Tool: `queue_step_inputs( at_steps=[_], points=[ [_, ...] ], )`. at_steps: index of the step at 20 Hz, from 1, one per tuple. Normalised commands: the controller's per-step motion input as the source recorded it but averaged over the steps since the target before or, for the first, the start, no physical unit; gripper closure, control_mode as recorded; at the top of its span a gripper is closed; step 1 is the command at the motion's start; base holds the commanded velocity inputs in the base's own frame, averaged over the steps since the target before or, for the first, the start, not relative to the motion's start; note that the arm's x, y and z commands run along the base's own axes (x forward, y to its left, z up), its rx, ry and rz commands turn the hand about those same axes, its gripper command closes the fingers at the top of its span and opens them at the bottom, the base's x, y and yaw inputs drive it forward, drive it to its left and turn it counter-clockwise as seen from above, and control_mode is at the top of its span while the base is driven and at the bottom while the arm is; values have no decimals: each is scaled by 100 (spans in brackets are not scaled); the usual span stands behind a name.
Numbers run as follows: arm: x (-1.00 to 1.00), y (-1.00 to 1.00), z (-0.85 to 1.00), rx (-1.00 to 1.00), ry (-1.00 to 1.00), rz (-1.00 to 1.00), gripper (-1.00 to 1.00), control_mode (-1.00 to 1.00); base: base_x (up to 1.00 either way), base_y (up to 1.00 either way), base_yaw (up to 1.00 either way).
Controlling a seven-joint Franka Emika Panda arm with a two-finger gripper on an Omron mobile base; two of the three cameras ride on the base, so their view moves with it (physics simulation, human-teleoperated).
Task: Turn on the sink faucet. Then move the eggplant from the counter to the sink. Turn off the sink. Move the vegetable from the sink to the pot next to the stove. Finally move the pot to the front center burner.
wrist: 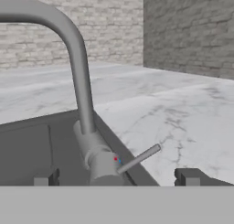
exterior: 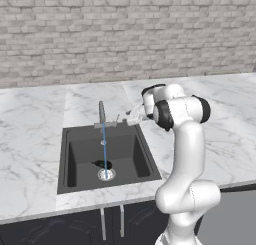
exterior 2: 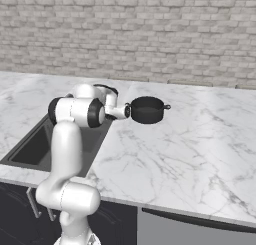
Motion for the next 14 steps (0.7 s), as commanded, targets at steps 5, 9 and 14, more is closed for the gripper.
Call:
queue_step_inputs(
  at_steps=[5,9,14],
  points=[
    [22,3,-4,1,0,7,-100,-100,0,0,0],
    [21,7,-12,0,0,7,-100,-100,0,0,0],
    [19,12,-17,0,-2,6,-100,-100,0,0,0]
  ],
)
